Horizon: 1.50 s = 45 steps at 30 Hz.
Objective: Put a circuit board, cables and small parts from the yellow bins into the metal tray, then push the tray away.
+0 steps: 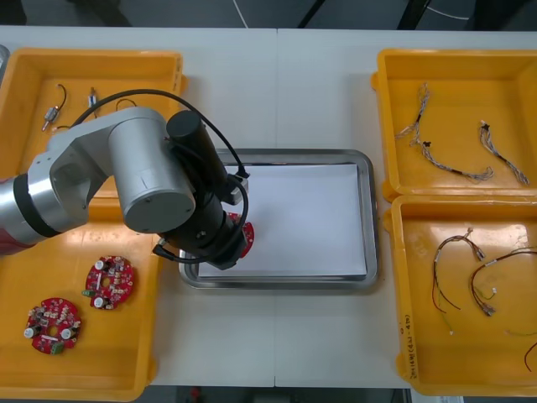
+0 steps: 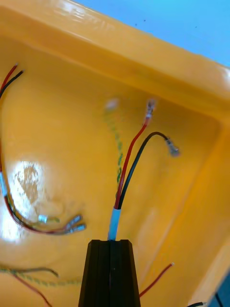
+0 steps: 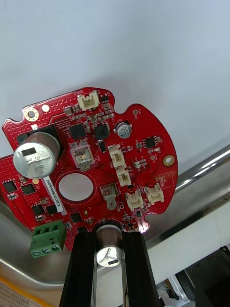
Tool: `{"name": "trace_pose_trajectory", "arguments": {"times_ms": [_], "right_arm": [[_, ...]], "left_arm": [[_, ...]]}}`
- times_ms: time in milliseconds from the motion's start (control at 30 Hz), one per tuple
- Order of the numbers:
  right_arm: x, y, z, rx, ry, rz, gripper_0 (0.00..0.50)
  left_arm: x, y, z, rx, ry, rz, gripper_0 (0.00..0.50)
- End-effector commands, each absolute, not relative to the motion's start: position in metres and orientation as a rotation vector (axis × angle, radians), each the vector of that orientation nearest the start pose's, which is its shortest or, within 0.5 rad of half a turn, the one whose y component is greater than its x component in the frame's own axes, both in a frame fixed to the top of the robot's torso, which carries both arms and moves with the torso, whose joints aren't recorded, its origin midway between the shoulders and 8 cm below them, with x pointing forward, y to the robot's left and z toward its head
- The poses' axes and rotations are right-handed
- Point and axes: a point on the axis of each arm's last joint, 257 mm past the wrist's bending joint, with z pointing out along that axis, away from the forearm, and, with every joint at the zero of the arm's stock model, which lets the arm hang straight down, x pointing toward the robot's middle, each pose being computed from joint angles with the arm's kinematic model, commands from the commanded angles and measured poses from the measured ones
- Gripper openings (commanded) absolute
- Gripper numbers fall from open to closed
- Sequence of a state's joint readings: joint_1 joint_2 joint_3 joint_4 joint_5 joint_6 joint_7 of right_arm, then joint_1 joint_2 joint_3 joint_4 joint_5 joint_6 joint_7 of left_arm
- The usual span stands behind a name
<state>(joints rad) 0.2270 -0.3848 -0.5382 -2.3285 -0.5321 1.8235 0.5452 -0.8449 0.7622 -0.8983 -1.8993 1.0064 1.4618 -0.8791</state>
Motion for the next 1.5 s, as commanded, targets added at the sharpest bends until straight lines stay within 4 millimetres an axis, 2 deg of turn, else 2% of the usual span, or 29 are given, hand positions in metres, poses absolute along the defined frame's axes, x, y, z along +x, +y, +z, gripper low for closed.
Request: {"name": "trace_pose_trajectory", "arguments": {"times_ms": [33,233,433,467,500,533,567,600,633,667,700,867,1000,1100,1267,1500], "right_arm": [[0.265,-0.434,-0.229,1.456,2.269,0.13,0.0],[0.268,-0.417,-0.205,1.277,2.362,0.153,0.0],[0.29,-0.401,-0.17,1.041,2.417,0.18,0.0],[0.295,-0.397,-0.163,0.996,2.424,0.192,0.0],[0.3,-0.392,-0.158,0.955,2.432,0.205,0.0],[0.304,-0.389,-0.152,0.917,2.436,0.212,0.0],[0.305,-0.386,-0.15,0.89,2.443,0.212,0.0],[0.308,-0.384,-0.145,0.838,2.452,0.207,0.0],[0.309,-0.384,-0.143,0.815,2.456,0.201,0.0],[0.311,-0.386,-0.138,0.772,2.458,0.179,0.0],[0.313,-0.388,-0.134,0.728,2.463,0.154,0.0],[0.314,-0.399,-0.121,0.61,2.472,0.061,0.0],[0.324,-0.4,-0.095,0.462,2.437,0.012,0.0],[0.326,-0.392,-0.084,0.345,2.45,0.01,0.0],[0.322,-0.372,-0.088,0.179,2.503,0.045,0.0],[0.318,-0.35,-0.084,-0.102,2.511,0.028,0.0]], "left_arm": [[0.403,0.067,-0.256,0.646,2.763,-0.191,0.0],[0.404,0.069,-0.262,0.657,2.752,-0.161,0.005],[0.402,0.071,-0.264,0.663,2.758,-0.155,0.008],[0.401,0.071,-0.264,0.662,2.759,-0.155,0.056],[0.4,0.072,-0.265,0.661,2.764,-0.154,0.164],[0.4,0.073,-0.264,0.662,2.762,-0.155,0.25],[0.4,0.073,-0.264,0.663,2.763,-0.156,0.298],[0.399,0.074,-0.263,0.664,2.762,-0.155,0.375],[0.399,0.075,-0.263,0.663,2.763,-0.152,0.417],[0.399,0.076,-0.262,0.666,2.761,-0.15,0.481],[0.399,0.077,-0.262,0.667,2.761,-0.144,0.5],[0.396,0.084,-0.26,0.677,2.763,-0.119,0.5],[0.396,0.091,-0.254,0.681,2.754,-0.1,0.5],[0.397,0.095,-0.248,0.674,2.746,-0.094,0.5],[0.402,0.101,-0.233,0.648,2.74,-0.08,0.5],[0.407,0.114,-0.189,0.584,2.727,-0.058,0.5]]}}
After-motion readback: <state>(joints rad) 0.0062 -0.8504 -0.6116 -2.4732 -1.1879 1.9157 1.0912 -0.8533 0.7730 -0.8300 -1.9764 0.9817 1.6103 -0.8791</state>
